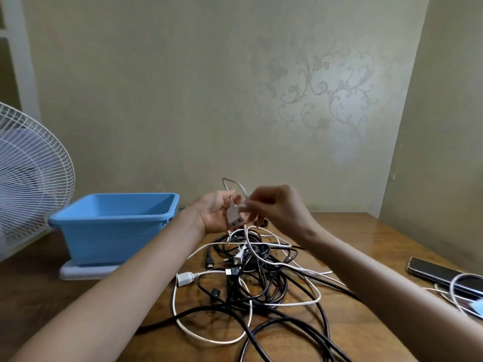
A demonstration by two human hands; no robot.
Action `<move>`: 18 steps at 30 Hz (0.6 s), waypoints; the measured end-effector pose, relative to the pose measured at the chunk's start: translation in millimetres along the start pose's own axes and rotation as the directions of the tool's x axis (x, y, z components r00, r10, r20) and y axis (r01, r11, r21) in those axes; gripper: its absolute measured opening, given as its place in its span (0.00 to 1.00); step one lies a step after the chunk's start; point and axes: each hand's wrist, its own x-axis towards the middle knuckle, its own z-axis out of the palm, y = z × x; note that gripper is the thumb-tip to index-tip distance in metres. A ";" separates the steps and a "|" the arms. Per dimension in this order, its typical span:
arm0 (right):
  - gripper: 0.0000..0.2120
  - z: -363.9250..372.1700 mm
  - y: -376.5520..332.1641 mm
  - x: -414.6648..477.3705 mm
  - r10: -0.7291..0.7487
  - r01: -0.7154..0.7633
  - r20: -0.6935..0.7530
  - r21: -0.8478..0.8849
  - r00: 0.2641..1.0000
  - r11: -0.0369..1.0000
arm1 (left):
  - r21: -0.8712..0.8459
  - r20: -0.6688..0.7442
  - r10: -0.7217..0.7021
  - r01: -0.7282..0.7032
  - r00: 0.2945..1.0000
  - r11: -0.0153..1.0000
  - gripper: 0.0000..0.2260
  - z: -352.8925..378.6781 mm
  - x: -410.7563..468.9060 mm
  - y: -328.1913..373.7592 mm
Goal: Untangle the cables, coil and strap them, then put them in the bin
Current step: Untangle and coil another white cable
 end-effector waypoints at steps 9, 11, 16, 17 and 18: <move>0.27 -32.2 29.9 5.2 0.064 -0.047 -0.051 0.287 0.997 0.957 | 0.122 0.475 -0.106 0.055 0.874 0.991 0.07 8.3 -4.5 7.7; 0.26 -31.2 39.5 8.1 0.124 -0.232 0.379 0.255 0.917 0.939 | 0.266 0.523 -0.142 -0.003 0.840 0.964 0.13 12.2 -5.3 8.5; 0.09 -52.0 61.6 14.1 0.350 -0.498 0.581 0.113 0.735 0.860 | 0.716 0.196 0.022 -0.159 0.980 0.680 0.07 6.2 -9.8 22.9; 0.10 -61.8 62.8 16.4 0.401 -0.572 0.570 0.154 0.717 0.805 | 0.801 0.105 0.064 -0.123 0.992 0.586 0.07 1.7 -11.4 25.3; 0.09 -70.5 62.3 18.6 0.448 -0.639 0.560 0.203 0.697 0.742 | 0.875 0.002 0.121 -0.060 0.993 0.480 0.09 -2.0 -13.6 26.4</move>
